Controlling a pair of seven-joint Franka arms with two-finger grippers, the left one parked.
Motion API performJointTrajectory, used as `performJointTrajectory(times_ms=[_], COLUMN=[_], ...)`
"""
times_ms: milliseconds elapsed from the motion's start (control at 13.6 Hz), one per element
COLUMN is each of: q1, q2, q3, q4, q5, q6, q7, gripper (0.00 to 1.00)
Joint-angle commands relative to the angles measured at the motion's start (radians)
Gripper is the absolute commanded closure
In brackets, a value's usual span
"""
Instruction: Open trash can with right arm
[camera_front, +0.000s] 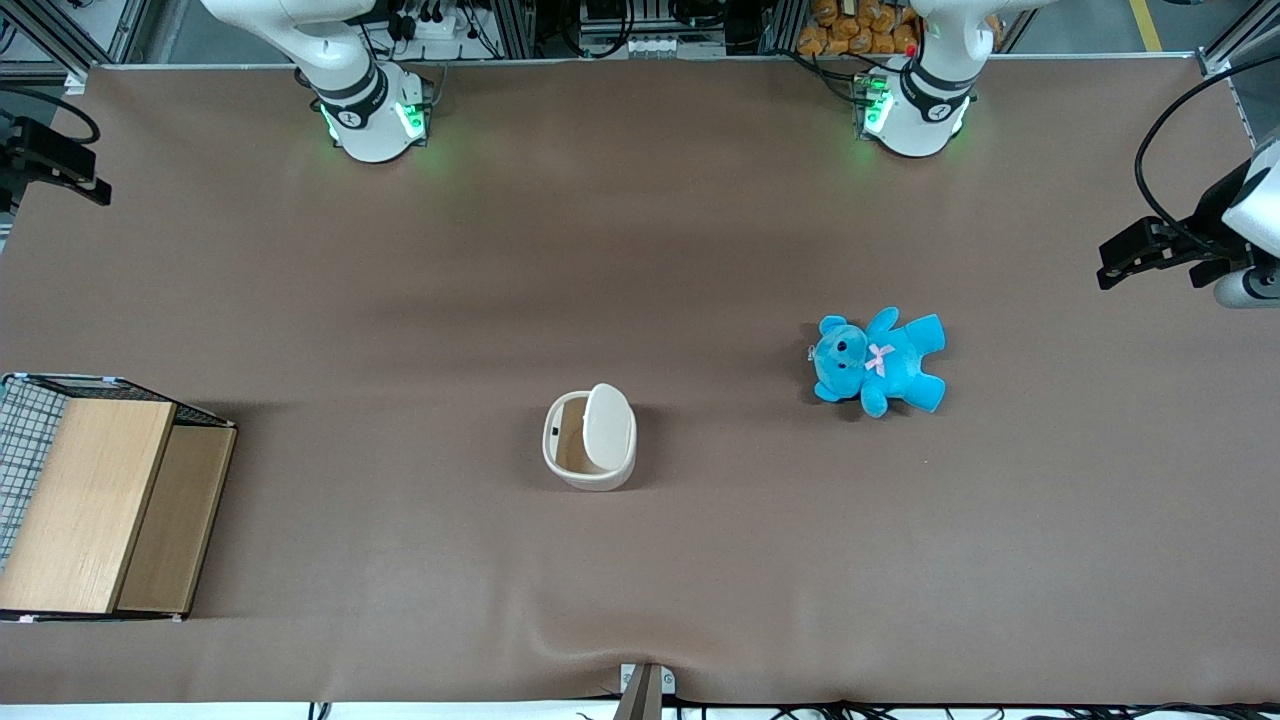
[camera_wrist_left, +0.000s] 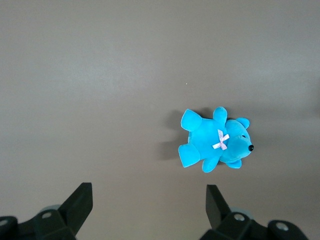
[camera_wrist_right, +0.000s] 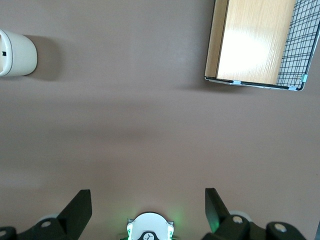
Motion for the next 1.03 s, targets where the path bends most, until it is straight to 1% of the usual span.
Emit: performJointTrajectory(times_ms=[0,148,295,959], q1=[-0.033,-0.037,-0.060,-0.060], q2=[-0.019,-0.021,-0.022,-0.024], q3=[0.032,0.031,0.032,0.032], q4=[-0.018,-0.016,-0.016,-0.015], q5=[-0.004,-0.003,-0.003,-0.001], q6=[-0.016,-0.050,-0.050,-0.053], q7=[0.042,0.089,0.084,0.080], gripper=[0.00,0.00,0.00,0.00])
